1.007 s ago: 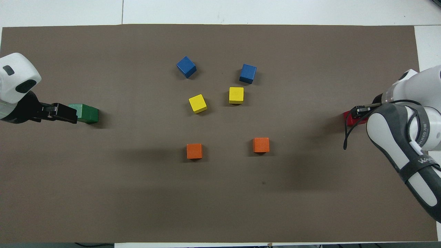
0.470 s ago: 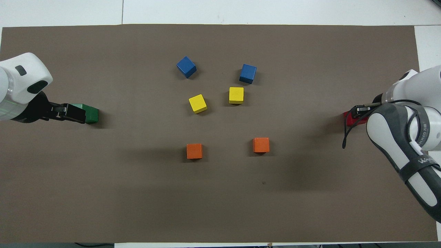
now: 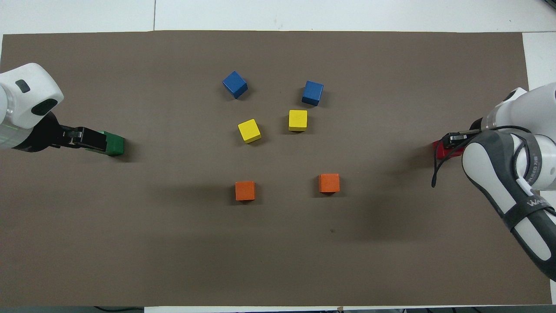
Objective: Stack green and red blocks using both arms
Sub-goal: 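Release the red block and lift the right gripper away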
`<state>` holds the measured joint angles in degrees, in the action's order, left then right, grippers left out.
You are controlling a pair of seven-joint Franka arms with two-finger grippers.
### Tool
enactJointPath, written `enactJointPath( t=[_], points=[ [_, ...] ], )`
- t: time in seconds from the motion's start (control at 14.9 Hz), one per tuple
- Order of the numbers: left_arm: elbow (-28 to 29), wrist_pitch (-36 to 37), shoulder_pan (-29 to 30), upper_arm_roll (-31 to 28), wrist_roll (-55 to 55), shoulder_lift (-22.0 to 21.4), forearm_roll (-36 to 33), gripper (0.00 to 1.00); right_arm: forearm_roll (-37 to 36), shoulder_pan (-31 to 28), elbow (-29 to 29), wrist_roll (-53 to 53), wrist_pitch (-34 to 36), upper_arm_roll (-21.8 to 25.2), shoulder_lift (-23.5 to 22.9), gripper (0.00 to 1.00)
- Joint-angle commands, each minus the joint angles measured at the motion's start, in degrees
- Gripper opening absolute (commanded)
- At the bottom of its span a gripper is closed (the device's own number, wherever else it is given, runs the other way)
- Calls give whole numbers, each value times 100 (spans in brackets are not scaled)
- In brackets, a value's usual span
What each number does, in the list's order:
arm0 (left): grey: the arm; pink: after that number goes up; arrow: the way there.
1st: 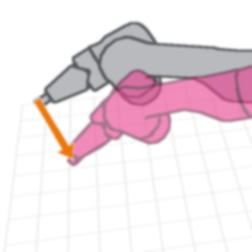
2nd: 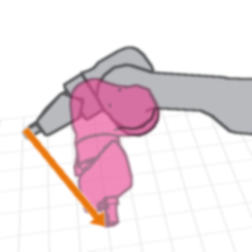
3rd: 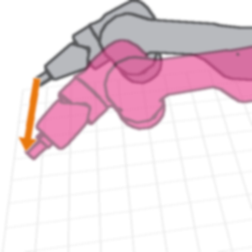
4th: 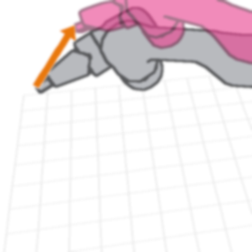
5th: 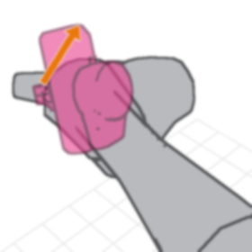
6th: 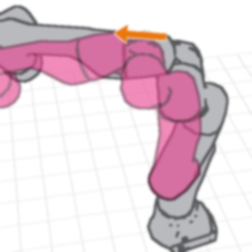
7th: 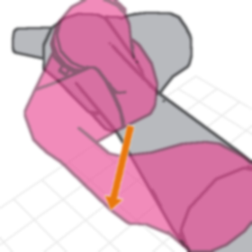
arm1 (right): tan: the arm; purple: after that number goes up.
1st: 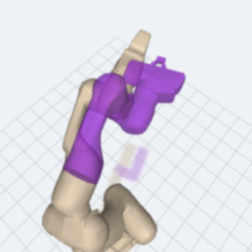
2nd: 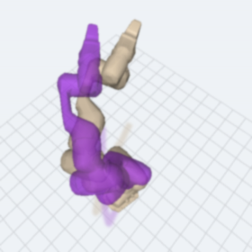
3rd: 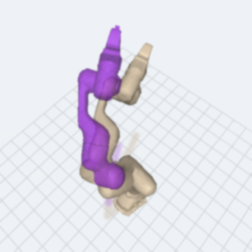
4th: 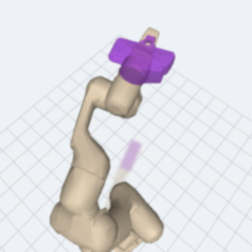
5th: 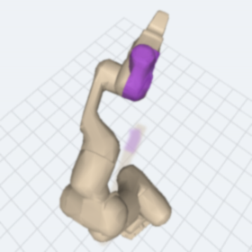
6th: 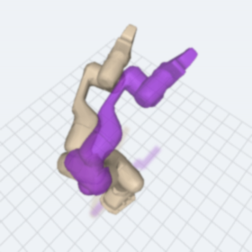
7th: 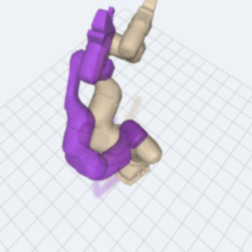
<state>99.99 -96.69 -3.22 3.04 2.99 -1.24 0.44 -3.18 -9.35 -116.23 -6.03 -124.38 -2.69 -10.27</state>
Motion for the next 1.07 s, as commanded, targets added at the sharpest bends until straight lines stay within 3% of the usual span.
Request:
enactJointPath(
  t=[0.0, 1.01],
  points=[
    [-67, -8, 23, 30, -27, 54, 53, 100, 116, -59, -137, 31, -130, -48, 130, 0],
    [-129, -69, 40, 144, -27, 80, 44, 100, 116, -59, -137, 5, -104, -48, 95, 0]
  ],
)
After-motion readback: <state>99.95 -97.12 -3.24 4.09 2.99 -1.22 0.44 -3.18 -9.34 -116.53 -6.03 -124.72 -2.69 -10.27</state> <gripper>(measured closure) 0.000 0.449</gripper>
